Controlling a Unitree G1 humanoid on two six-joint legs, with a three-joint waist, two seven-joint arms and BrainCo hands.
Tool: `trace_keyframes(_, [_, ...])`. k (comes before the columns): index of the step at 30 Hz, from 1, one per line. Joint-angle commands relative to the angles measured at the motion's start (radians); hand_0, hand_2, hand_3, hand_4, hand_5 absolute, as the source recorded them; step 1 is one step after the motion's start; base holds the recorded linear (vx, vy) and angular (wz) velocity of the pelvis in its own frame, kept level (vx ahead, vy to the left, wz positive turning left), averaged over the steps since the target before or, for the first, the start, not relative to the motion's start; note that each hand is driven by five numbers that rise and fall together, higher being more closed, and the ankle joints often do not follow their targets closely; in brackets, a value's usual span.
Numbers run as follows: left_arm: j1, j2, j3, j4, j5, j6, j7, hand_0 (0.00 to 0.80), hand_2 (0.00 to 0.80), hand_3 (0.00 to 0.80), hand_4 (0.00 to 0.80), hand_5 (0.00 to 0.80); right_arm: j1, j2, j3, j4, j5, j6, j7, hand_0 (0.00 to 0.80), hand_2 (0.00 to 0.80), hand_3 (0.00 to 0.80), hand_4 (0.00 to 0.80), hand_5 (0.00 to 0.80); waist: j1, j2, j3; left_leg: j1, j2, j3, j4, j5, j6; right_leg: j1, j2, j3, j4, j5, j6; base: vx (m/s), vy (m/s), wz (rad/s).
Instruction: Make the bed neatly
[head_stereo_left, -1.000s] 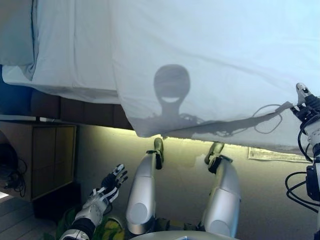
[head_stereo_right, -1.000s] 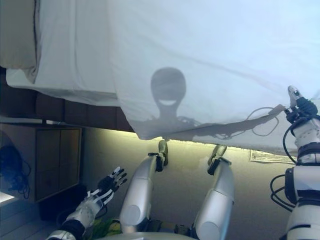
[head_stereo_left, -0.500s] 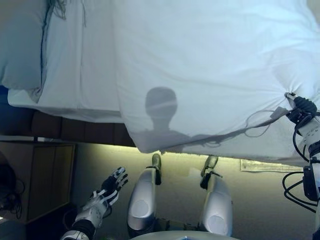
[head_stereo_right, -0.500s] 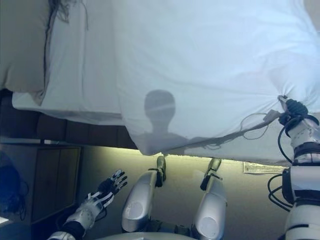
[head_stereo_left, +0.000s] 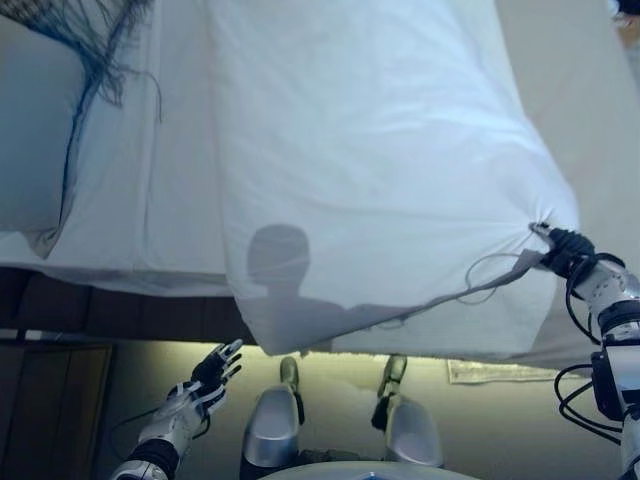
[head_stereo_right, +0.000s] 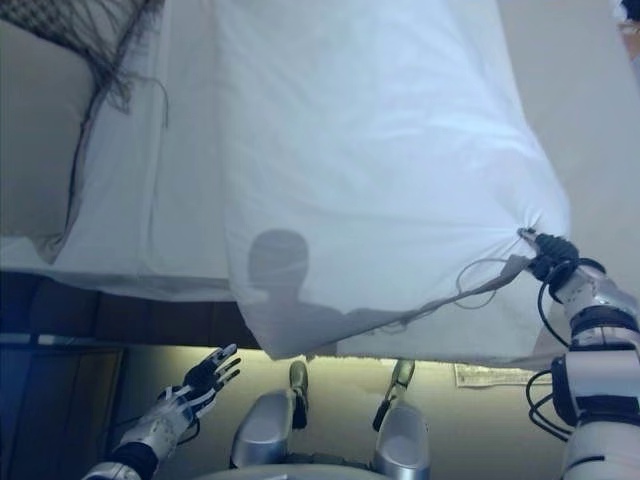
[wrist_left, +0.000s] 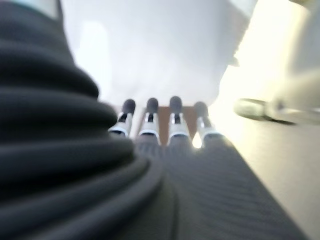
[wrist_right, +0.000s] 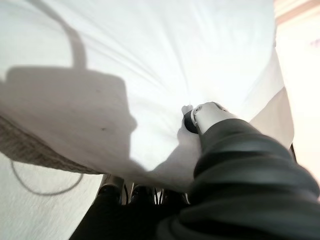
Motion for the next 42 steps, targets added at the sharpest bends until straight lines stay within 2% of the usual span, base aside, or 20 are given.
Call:
trace_keyframes(1, [-0.035, 0.038, 0.007, -0.058, 0.011, -0.005, 0.03, 0.0, 0.0, 0.0, 0.0, 0.0, 0.002, -0.035, 0.06, -0.084, 0.04, -0.03, 0.06, 0.8, 0.8, 0.8, 0.8, 0.8, -0.009, -0.013, -0.084, -0.023, 0.077, -0.061, -0.101, 0.132, -0.035, 0.025, -0.073, -0.017, 0.065, -0.068, 0.082, 0.045, -0.032, -0.01])
trace_keyframes(6, [-0.134, 0.081, -0.037, -0.172, 0.024, 0.017, 0.012, 0.0, 0.0, 0.0, 0.0, 0.0, 0.027, 0.019, 0.076, -0.184, 0.129, -0.046, 0.08, 0.8, 0.8, 0.8, 0.8, 0.8, -0.019, -0.027, -0.128, 0.026, 0.077, -0.052, -0.12, 0.126, -0.036, 0.076, -0.07, -0.026, 0.036, -0.06, 0.089, 0.046, -0.029, -0.01])
trace_keyframes(9, [-0.18, 0.097, -0.071, -0.219, 0.023, 0.075, -0.046, 0.0, 0.0, 0.0, 0.0, 0.0, 0.03, 0.047, 0.076, -0.232, 0.182, -0.057, 0.082, 0.8, 0.8, 0.8, 0.8, 0.8, -0.028, -0.028, -0.153, 0.059, 0.082, -0.039, -0.124, 0.117, -0.037, 0.106, -0.067, -0.026, 0.024, -0.063, 0.091, 0.086, -0.005, -0.03])
trace_keyframes(12, [-0.229, 0.095, -0.11, -0.215, 0.037, 0.139, -0.113, 0.0, 0.0, 0.0, 0.0, 0.0, 0.024, 0.08, 0.083, -0.275, 0.229, -0.069, 0.087, 0.8, 0.8, 0.8, 0.8, 0.8, -0.039, -0.027, -0.171, 0.086, 0.085, -0.031, -0.127, 0.11, -0.038, 0.133, -0.062, -0.024, 0.018, -0.069, 0.09, 0.081, 0.001, -0.04])
trace_keyframes(16, [-0.297, 0.072, -0.175, -0.181, 0.071, 0.203, -0.246, 0.0, 0.0, 0.0, 0.0, 0.0, -0.011, 0.119, 0.123, -0.317, 0.227, -0.061, 0.065, 0.8, 0.8, 0.8, 0.8, 0.8, -0.055, -0.029, -0.191, 0.125, 0.091, -0.005, -0.138, 0.104, -0.041, 0.163, -0.065, -0.039, 0.01, -0.07, 0.099, 0.074, 0.001, -0.1])
trace_keyframes(19, [-0.319, 0.048, -0.224, -0.175, 0.059, 0.242, -0.306, 0.0, 0.0, 0.0, 0.0, 0.0, -0.035, 0.136, 0.146, -0.336, 0.242, -0.069, 0.051, 0.8, 0.8, 0.8, 0.8, 0.8, -0.064, -0.032, -0.197, 0.144, 0.092, 0.004, -0.15, 0.103, -0.041, 0.179, -0.059, -0.035, -0.002, -0.069, 0.1, 0.066, -0.017, -0.15])
trace_keyframes(21, [-0.34, 0.023, -0.262, -0.16, 0.02, 0.305, -0.369, 0.0, 0.0, 0.0, 0.0, 0.0, -0.057, 0.152, 0.163, -0.352, 0.248, -0.078, 0.038, 0.8, 0.8, 0.8, 0.8, 0.8, -0.071, -0.037, -0.199, 0.151, 0.092, 0.008, -0.157, 0.102, -0.042, 0.183, -0.055, -0.03, -0.007, -0.068, 0.103, 0.046, -0.037, -0.15])
trace_keyframes(24, [-0.351, -0.024, -0.287, -0.132, -0.083, 0.399, -0.397, 0.0, 0.0, 0.0, 0.0, 0.0, -0.087, 0.167, 0.185, -0.363, 0.261, -0.086, 0.019, 0.8, 0.8, 0.8, 0.8, 0.8, -0.077, -0.044, -0.201, 0.154, 0.094, 0.015, -0.16, 0.101, -0.043, 0.184, -0.05, -0.026, -0.011, -0.068, 0.105, 0.026, -0.041, -0.04])
trace_keyframes(26, [-0.352, -0.09, -0.282, -0.082, -0.177, 0.485, -0.389, 0.0, 0.0, 0.0, 0.0, 0.0, -0.114, 0.188, 0.193, -0.364, 0.256, -0.087, 0.0, 0.8, 0.8, 0.8, 0.8, 0.8, -0.08, -0.053, -0.203, 0.157, 0.097, 0.02, -0.162, 0.099, -0.043, 0.187, -0.045, -0.025, -0.013, -0.07, 0.104, 0.033, -0.075, -0.05])
trace_keyframes(29, [-0.332, -0.164, -0.26, -0.007, -0.276, 0.57, -0.385, 0.0, 0.0, 0.0, 0.0, 0.0, -0.134, 0.21, 0.201, -0.365, 0.253, -0.078, -0.016, 0.8, 0.8, 0.8, 0.8, 0.8, -0.083, -0.064, -0.206, 0.162, 0.102, 0.028, -0.165, 0.097, -0.043, 0.192, -0.039, -0.023, -0.018, -0.071, 0.104, 0.047, -0.072, -0.05])
trace_keyframes(32, [-0.289, -0.244, -0.205, 0.077, -0.428, 0.668, -0.349, 0.0, 0.0, 0.0, 0.0, 0.0, -0.146, 0.235, 0.2, -0.361, 0.255, -0.072, -0.022, 0.8, 0.8, 0.8, 0.8, 0.8, -0.083, -0.084, -0.211, 0.169, 0.108, 0.04, -0.168, 0.093, -0.045, 0.202, -0.031, -0.023, -0.026, -0.073, 0.102, 0.075, -0.097, -0.07])
trace_keyframes(34, [-0.272, -0.281, -0.164, 0.119, -0.529, 0.705, -0.297, 0.0, 0.0, 0.0, 0.0, 0.0, -0.147, 0.253, 0.196, -0.357, 0.255, -0.076, -0.024, 0.8, 0.8, 0.8, 0.8, 0.8, -0.08, -0.095, -0.213, 0.172, 0.112, 0.045, -0.17, 0.092, -0.047, 0.206, -0.025, -0.022, -0.03, -0.073, 0.1, 0.067, -0.114, -0.07])
trace_keyframes(36, [-0.257, -0.305, -0.127, 0.152, -0.595, 0.723, -0.245, 0.0, 0.0, 0.0, 0.0, 0.0, -0.14, 0.275, 0.189, -0.365, 0.261, -0.083, -0.03, 0.8, 0.8, 0.8, 0.8, 0.8, -0.078, -0.115, -0.212, 0.167, 0.12, 0.049, -0.167, 0.092, -0.052, 0.205, -0.019, -0.019, -0.032, -0.072, 0.099, 0.039, -0.135, -0.02])
trace_keyframes(40, [-0.235, -0.319, -0.107, 0.163, -0.705, 0.713, -0.131, 0.0, 0.0, 0.0, 0.0, 0.0, -0.129, 0.289, 0.186, -0.4, 0.281, -0.087, -0.059, 0.8, 0.8, 0.8, 0.8, 0.8, -0.074, -0.14, -0.201, 0.152, 0.133, 0.05, -0.162, 0.095, -0.058, 0.195, -0.011, -0.018, -0.033, -0.069, 0.098, 0.004, -0.114, -0.04])
trace_keyframes(42, [-0.229, -0.33, -0.097, 0.165, -0.81, 0.652, 0.009, 0.0, 0.0, 0.0, 0.0, 0.0, -0.119, 0.299, 0.183, -0.417, 0.286, -0.092, -0.072, 0.8, 0.8, 0.8, 0.8, 0.8, -0.072, -0.151, -0.195, 0.147, 0.138, 0.05, -0.161, 0.096, -0.06, 0.193, -0.006, -0.018, -0.035, -0.067, 0.097, 0.024, -0.108, -0.09])
